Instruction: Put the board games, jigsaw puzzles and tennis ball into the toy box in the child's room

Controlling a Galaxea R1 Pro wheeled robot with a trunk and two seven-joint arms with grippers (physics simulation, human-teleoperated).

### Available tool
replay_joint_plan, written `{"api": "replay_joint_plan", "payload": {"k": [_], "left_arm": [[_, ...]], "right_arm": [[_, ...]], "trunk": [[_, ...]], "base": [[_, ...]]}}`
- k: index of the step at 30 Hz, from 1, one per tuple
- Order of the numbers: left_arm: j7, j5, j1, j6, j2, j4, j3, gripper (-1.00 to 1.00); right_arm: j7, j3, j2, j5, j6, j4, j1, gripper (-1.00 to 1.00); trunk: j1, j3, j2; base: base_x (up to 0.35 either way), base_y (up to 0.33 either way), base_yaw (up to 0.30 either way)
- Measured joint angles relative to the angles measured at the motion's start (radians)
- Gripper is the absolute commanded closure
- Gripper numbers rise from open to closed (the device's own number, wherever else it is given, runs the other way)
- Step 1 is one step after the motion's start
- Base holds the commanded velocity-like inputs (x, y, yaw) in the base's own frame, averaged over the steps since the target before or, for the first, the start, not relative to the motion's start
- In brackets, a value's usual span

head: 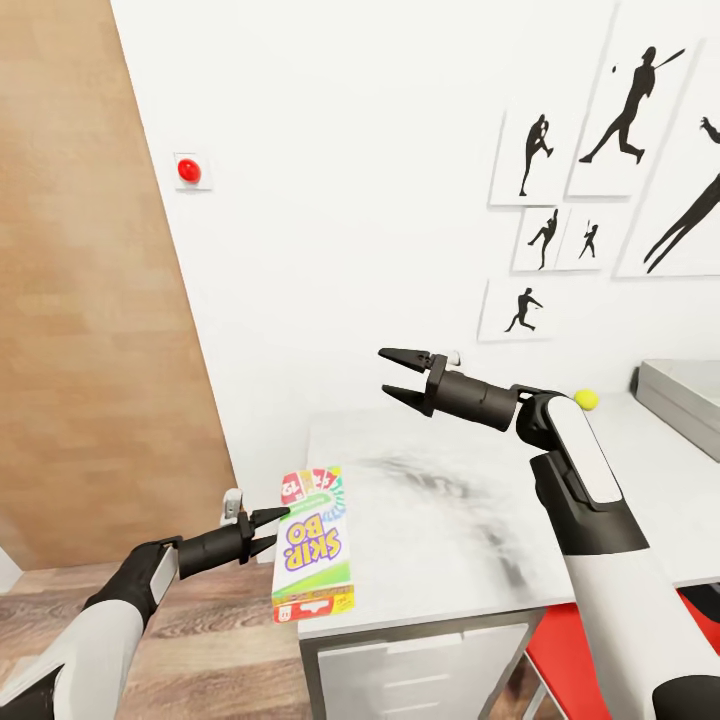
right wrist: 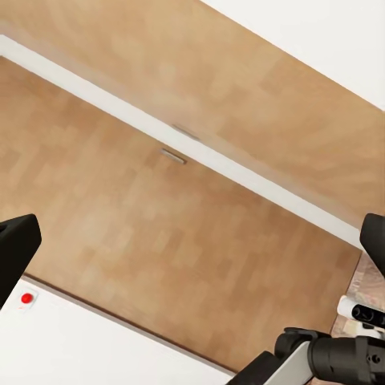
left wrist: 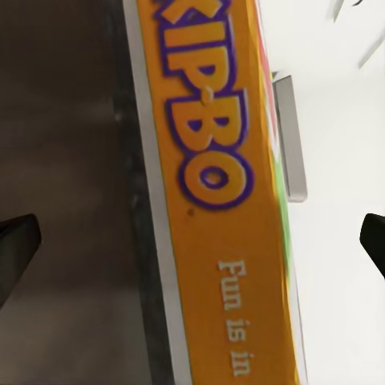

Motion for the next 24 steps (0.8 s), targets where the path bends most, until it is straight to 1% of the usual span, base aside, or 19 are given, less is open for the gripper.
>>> {"api": "replay_joint_plan", "payload": {"k": [20,21,24], "left_arm": [[0.000,0.000,0.000,-0.001,-0.002,0.000,0.000,-1.00],[0.000,0.000,0.000,-0.001,-0.002,0.000,0.000,1.00],[-0.001,0.005,0.000,0.003,-0.002,0.000,0.002,1.00]], "right_arm": [[0.000,0.000,0.000,0.000,0.000,0.000,0.001,-1.00],[0.000,0.000,0.000,0.000,0.000,0.000,0.001,-1.00],[0.000,0.000,0.000,0.000,0.000,0.000,0.001,-1.00]], "trunk": [[0.000,0.000,0.000],[0.000,0.000,0.000],[0.000,0.000,0.000]], "base": [[0.000,0.000,0.000],[0.000,0.000,0.000],[0.000,0.000,0.000]]}}
